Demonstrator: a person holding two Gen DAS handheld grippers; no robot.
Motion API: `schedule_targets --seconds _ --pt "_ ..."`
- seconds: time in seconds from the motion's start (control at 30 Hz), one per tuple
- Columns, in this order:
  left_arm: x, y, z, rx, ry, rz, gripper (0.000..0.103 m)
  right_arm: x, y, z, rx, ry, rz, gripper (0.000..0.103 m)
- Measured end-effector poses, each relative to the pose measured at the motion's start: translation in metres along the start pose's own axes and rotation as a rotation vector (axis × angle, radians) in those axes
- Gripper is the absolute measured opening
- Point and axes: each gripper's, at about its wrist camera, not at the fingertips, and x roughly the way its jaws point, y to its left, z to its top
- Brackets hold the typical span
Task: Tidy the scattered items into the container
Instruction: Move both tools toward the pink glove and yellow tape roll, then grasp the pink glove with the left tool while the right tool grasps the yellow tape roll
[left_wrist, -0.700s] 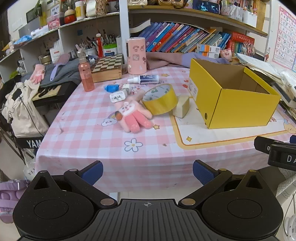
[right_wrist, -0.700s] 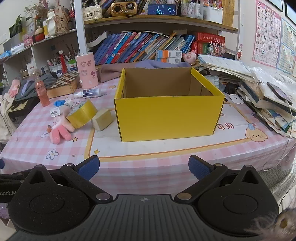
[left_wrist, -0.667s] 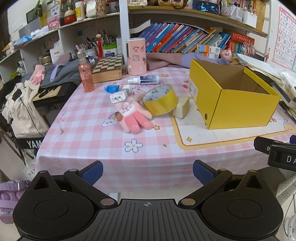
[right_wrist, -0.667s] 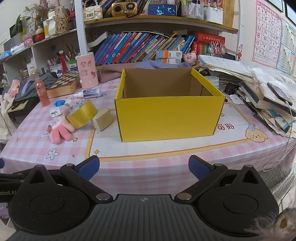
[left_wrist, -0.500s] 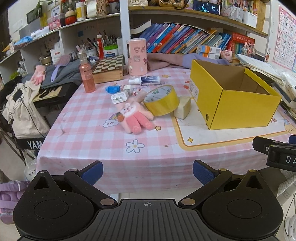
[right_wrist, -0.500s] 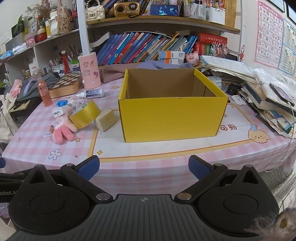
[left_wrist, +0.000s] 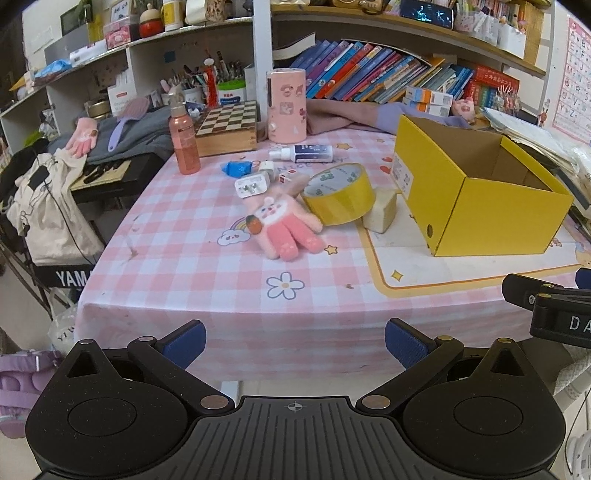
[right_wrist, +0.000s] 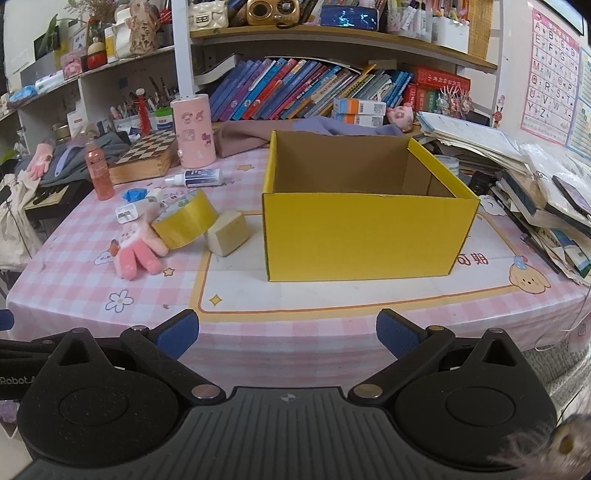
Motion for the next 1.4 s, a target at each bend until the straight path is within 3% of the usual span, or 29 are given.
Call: schedule_targets --seconds 0.2,0.43,0.73,1.0,1.4 --pt "0.003 0.01 0.0 -0.037 -0.016 -0.019 0.103 0.004 0.013 0.003 -0.018 0.005 0.018 0.103" --pt "0.002 0.025 0.001 -0.044 -0.026 0.009 0.103 0.009 0.029 0.007 -0.046 0.007 0.055 0.103" --pt "-0.001 0.042 0.004 -0.093 -0.055 0.016 0.101 0.015 0.045 0.015 -0.094 -0.022 0.098 0.077" --pt "0.005 0.044 0.015 -0.087 -0.079 -0.005 0.1 0.017 0.058 0.03 -0.142 -0.122 0.157 0.077" --pt "0.054 0.054 0.048 -0.077 -0.031 0.012 0.096 0.076 0.078 0.073 -0.179 -0.079 0.212 0.083"
